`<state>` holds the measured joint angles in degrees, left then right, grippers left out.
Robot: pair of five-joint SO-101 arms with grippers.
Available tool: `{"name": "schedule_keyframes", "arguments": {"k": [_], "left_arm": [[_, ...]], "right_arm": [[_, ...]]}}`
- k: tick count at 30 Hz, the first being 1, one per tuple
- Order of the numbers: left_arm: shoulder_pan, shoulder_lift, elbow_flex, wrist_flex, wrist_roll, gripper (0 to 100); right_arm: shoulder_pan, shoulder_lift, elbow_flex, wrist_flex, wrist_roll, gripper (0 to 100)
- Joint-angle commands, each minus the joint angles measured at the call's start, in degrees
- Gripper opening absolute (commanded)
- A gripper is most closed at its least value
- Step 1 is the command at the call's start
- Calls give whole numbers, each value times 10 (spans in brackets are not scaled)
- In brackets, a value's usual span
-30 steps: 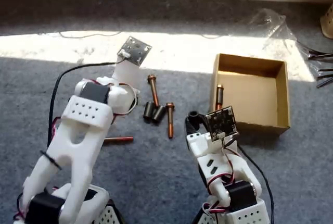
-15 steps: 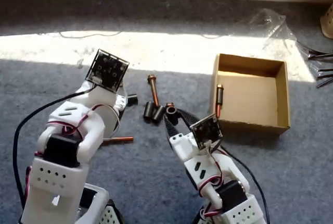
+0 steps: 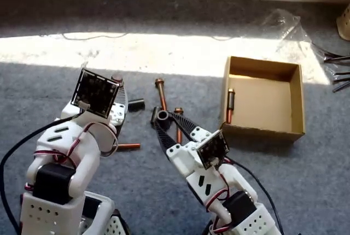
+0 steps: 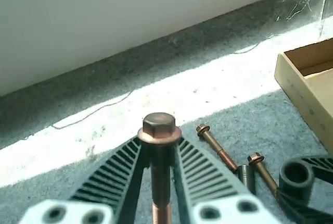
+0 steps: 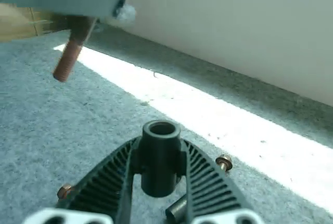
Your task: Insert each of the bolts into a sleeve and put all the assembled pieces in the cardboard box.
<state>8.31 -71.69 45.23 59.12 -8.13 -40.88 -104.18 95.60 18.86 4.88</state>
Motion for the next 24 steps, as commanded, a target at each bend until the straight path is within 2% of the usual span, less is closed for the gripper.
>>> {"name": "schedule_keyframes", "arguments": {"k": [1,6,14,24], "left_arm": [[-6,-23,29,-67,-4,5],[-5,-52,69,-127,-4,5],[-3,-96,127,-274,-4,5],[0,-97,136,-364,0,6]], "right_arm": [[-5,-5,36,-40,-1,5],[2,-6,68,-44,-1,5],[39,-6,68,-40,-4,5],[39,-5,68,-39,-3,5]]}}
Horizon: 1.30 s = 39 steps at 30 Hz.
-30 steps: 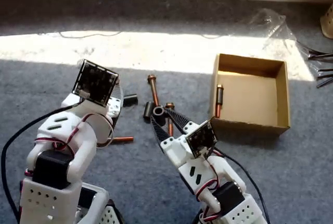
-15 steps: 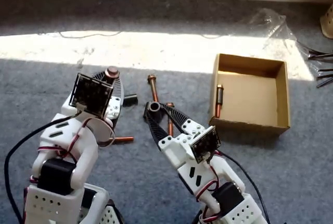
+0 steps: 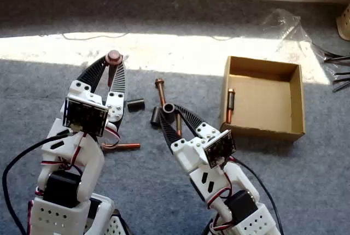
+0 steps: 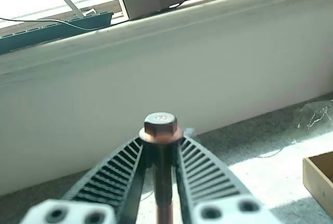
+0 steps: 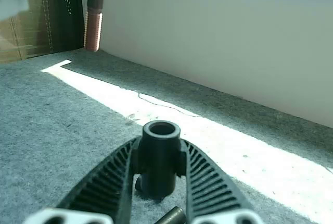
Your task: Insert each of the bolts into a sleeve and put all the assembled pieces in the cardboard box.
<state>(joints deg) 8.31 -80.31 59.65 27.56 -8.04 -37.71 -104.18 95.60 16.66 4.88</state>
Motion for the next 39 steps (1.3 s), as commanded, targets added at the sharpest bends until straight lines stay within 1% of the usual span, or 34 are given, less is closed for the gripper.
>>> {"name": "schedule_keyframes", "arguments": {"k": [1,3,6,9,13,16,20,23,31,39], "left_arm": [[3,-10,-8,-56,-1,6],[23,-10,-8,-66,4,6],[55,-10,-11,-79,55,6],[63,-9,-12,-100,96,6],[65,-9,-20,-105,149,7],[90,-14,-33,-103,188,7],[145,-14,-32,-103,187,7],[167,-15,-28,-103,186,7],[173,-15,-22,-91,186,7],[204,-15,0,-86,187,7]], "right_arm": [[7,-5,68,-17,-3,5],[7,-5,68,-17,-2,5],[7,-4,68,-17,-2,5],[7,-1,68,-17,-1,5],[7,0,68,-17,-1,5],[7,0,68,-17,-1,5],[7,0,68,-17,-1,5],[7,0,68,-16,-1,5],[7,0,68,-16,-1,5],[7,0,68,-16,-1,5]]}}
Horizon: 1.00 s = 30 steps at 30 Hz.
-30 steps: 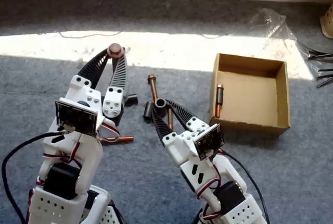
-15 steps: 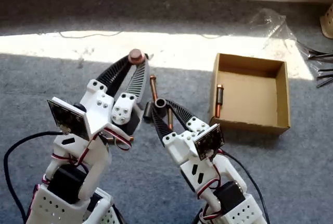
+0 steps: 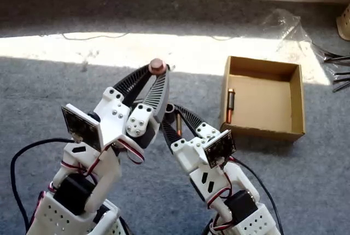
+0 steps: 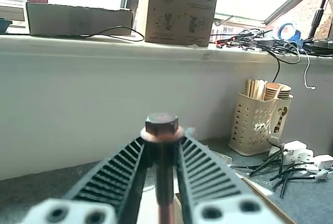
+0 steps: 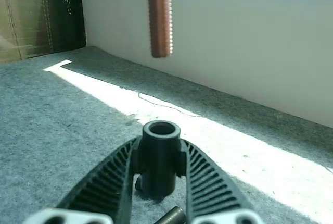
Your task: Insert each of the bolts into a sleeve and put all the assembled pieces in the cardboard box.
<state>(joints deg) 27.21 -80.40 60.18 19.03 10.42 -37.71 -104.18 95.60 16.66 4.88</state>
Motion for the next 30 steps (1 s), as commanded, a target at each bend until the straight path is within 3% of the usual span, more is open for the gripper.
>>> {"name": "schedule_keyframes", "arguments": {"k": [1,30], "left_arm": [[15,-14,-2,-1,3,7],[15,-15,56,21,3,7]], "right_arm": [[7,0,68,-16,-1,5],[7,-5,68,2,-1,5]]}}
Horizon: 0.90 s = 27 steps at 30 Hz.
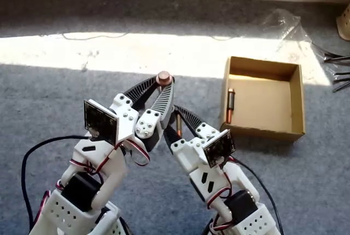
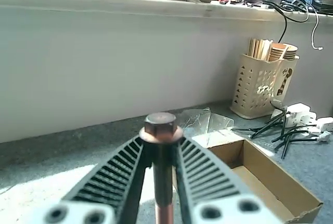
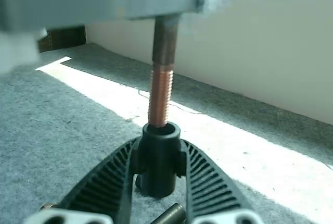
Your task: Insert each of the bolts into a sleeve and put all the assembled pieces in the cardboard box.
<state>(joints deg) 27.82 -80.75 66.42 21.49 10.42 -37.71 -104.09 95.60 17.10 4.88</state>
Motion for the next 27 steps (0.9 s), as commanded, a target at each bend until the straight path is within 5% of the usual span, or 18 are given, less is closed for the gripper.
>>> {"name": "schedule_keyframes", "arguments": {"k": [1,15,27], "left_arm": [[8,-11,-6,-4,3,7],[62,-11,-5,-2,5,7],[2,-11,35,-1,4,7]], "right_arm": [[7,-6,68,-2,-1,5],[7,-6,68,-2,-1,5],[7,-6,68,-2,-1,5]]}}
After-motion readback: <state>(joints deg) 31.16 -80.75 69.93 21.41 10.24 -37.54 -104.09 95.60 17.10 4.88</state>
